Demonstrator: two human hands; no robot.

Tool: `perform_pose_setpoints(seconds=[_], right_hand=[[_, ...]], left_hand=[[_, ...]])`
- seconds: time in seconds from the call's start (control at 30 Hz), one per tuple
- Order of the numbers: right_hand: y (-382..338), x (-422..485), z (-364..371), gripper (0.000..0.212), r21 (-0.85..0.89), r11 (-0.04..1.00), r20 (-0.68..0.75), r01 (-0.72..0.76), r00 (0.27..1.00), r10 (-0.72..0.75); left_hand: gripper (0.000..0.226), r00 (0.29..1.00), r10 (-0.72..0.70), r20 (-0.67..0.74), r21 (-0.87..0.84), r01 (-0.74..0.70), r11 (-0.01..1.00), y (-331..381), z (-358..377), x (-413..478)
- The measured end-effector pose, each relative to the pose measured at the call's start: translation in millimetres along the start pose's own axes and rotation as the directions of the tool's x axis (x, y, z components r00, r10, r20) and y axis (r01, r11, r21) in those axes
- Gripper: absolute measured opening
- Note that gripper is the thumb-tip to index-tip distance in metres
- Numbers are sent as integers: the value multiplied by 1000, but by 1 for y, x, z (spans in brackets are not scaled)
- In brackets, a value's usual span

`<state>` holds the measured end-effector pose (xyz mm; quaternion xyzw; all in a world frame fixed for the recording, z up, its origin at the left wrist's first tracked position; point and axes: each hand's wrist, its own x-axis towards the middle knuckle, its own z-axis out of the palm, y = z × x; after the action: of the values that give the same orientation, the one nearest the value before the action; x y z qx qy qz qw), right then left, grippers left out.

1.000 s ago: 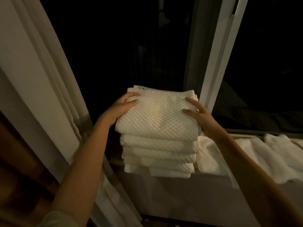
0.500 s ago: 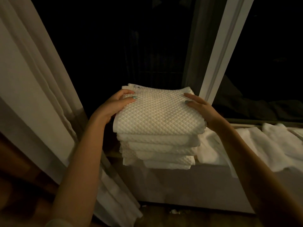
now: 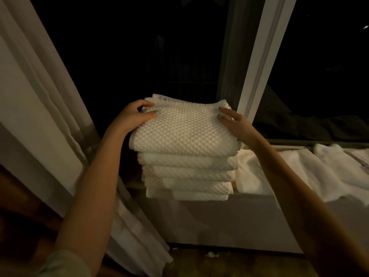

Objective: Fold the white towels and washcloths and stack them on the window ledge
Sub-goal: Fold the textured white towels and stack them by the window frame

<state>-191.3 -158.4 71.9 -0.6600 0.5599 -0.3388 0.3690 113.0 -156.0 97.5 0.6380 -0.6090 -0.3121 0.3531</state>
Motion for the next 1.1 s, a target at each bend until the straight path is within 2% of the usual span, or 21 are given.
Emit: perform_pose_setpoints(seconds=[0.1, 0.17, 0.23, 0.3, 0.37, 0.47, 0.57, 0.63, 0.77, 0.97, 1.1], right_hand=[[-4, 0, -9, 41, -287, 947, -75, 144, 982, -172], [-15, -6, -7, 38, -332, 898, -91, 288, 938, -334], [-24, -12, 2, 37, -301, 874, 4, 382, 917, -400], [-21, -15, 13, 39, -399, 813, 156, 424, 905, -396], [-11, -16, 15, 39, -463, 776, 203, 428, 904, -377], [2, -15, 13, 40, -408, 808, 172, 426, 905, -390], [8, -13, 17, 53, -414, 804, 145, 427, 903, -404], [10, -9, 21, 55, -423, 805, 125, 415, 907, -402], [9, -4, 24, 37, -409, 824, 64, 392, 913, -403], [4, -7, 18, 31, -348, 849, 70, 398, 914, -400], [7, -24, 4, 28, -272, 859, 29, 435, 895, -444]], left_hand=[[47, 985, 174, -12, 182, -169, 969, 3, -4, 7], [44, 959, 273, 75, 246, -283, 927, 10, -4, 15], [42, 949, 280, 146, 260, -310, 914, 15, -1, 25], [43, 948, 251, 196, 282, -299, 912, 14, 3, 34], [45, 954, 197, 225, 298, -260, 918, 10, 4, 40], [54, 967, 71, 247, 239, -131, 962, 4, 6, 41], [55, 975, 46, 216, 210, -92, 973, 1, 10, 39], [53, 979, 84, 186, 198, -122, 973, 3, 10, 35], [49, 969, 195, 150, 310, -234, 922, 9, 3, 26], [45, 966, 241, 94, 421, -258, 870, 26, 4, -1], [47, 953, 298, 61, 396, -297, 869, 55, 19, -29]])
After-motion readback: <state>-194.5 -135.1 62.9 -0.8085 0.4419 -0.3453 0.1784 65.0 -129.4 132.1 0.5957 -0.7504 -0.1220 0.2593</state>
